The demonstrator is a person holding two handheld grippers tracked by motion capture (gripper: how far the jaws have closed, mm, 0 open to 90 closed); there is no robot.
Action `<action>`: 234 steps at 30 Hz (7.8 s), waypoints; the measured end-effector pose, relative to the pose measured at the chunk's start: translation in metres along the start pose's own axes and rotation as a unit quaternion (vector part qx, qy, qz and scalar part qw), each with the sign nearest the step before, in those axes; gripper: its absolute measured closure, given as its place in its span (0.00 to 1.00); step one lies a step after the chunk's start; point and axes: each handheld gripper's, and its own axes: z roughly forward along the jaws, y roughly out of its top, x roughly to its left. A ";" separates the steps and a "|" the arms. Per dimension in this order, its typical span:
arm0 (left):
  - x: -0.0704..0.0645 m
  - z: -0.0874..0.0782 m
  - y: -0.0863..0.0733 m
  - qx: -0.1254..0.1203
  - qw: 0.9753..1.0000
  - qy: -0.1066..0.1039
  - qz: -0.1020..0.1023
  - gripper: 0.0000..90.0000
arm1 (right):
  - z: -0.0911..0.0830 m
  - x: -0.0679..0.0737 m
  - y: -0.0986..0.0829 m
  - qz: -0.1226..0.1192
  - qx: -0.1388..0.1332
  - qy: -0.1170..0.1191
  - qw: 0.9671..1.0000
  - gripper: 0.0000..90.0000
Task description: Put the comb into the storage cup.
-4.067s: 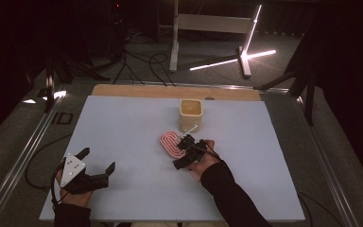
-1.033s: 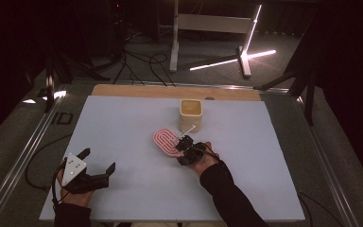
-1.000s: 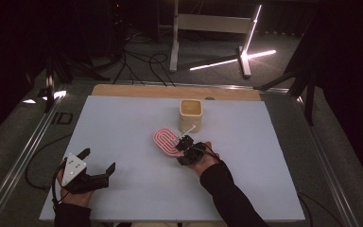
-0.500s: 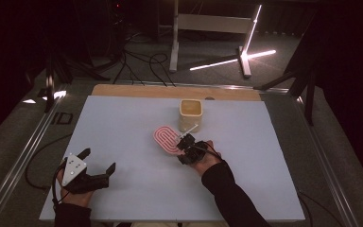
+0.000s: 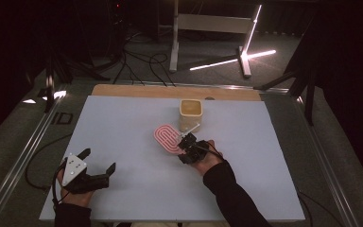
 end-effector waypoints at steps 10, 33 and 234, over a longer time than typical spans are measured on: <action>0.000 0.000 0.000 0.001 1.000 -0.001 0.001 0.00 | -0.009 0.002 0.003 -0.007 -0.010 -0.001 1.000 0.78; -0.001 0.001 0.000 0.001 1.000 -0.001 0.001 0.00 | -0.019 0.003 0.009 -0.008 -0.025 0.000 1.000 0.78; 0.001 0.000 -0.002 0.003 1.000 -0.004 -0.001 0.00 | -0.065 -0.086 0.068 0.055 -0.168 -0.093 0.980 0.78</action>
